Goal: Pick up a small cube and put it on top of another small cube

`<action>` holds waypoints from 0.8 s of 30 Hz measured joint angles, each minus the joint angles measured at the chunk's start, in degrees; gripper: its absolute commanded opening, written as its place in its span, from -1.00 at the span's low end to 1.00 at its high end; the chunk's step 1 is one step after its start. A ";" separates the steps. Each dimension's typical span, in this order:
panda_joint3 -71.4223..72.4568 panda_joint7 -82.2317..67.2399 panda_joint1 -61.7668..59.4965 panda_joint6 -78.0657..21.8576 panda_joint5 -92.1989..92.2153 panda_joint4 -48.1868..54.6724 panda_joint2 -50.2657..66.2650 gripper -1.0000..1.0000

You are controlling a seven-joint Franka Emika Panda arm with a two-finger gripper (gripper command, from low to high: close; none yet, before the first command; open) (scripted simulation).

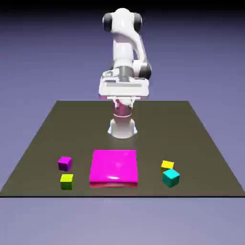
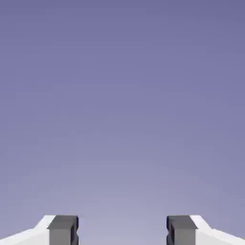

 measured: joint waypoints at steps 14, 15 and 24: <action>0.55 23.23 -16.68 -18.28 8.38 20.38 29.07 0.00; 0.59 24.89 -17.75 -19.59 8.98 21.83 31.15 0.00; 0.94 39.83 -27.72 -31.34 14.37 34.93 49.84 0.00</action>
